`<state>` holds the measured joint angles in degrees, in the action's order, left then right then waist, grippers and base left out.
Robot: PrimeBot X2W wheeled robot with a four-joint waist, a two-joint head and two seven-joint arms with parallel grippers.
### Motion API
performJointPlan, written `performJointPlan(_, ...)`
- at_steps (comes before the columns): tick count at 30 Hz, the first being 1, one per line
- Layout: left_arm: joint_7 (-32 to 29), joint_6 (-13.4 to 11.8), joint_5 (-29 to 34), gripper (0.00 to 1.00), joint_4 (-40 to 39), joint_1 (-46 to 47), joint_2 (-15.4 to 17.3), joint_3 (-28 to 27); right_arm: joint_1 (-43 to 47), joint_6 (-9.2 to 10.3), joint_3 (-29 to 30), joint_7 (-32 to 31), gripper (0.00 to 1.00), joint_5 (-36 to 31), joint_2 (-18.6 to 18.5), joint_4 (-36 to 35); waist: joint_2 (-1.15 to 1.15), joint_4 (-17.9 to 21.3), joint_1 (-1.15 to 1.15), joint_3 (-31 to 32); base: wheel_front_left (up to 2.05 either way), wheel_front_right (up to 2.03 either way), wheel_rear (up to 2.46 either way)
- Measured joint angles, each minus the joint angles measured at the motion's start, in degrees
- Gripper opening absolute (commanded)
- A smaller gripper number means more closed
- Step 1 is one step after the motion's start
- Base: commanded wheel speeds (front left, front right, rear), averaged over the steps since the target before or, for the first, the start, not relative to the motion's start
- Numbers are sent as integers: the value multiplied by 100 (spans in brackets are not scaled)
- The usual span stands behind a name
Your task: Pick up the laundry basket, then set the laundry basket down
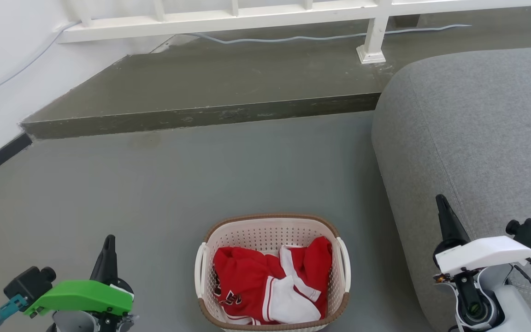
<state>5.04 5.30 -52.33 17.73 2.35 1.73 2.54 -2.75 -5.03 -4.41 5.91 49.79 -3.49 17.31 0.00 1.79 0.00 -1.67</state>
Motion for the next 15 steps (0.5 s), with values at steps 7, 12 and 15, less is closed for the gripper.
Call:
performJointPlan(7,-130,31,-415,0,-9,2,0,-71,-2,-2,105,-120,0,447,1,-4,0,-19,0,16,0,0,0)
performJointPlan(12,-203,32,-723,0,-18,3,0,-120,-4,-45,201,-209,0,778,1,-10,0,-33,0,28,0,0,0)
performJointPlan(15,-255,33,-876,0,-25,3,0,-165,-9,-46,245,-265,0,991,1,-15,0,-42,0,35,0,0,0)
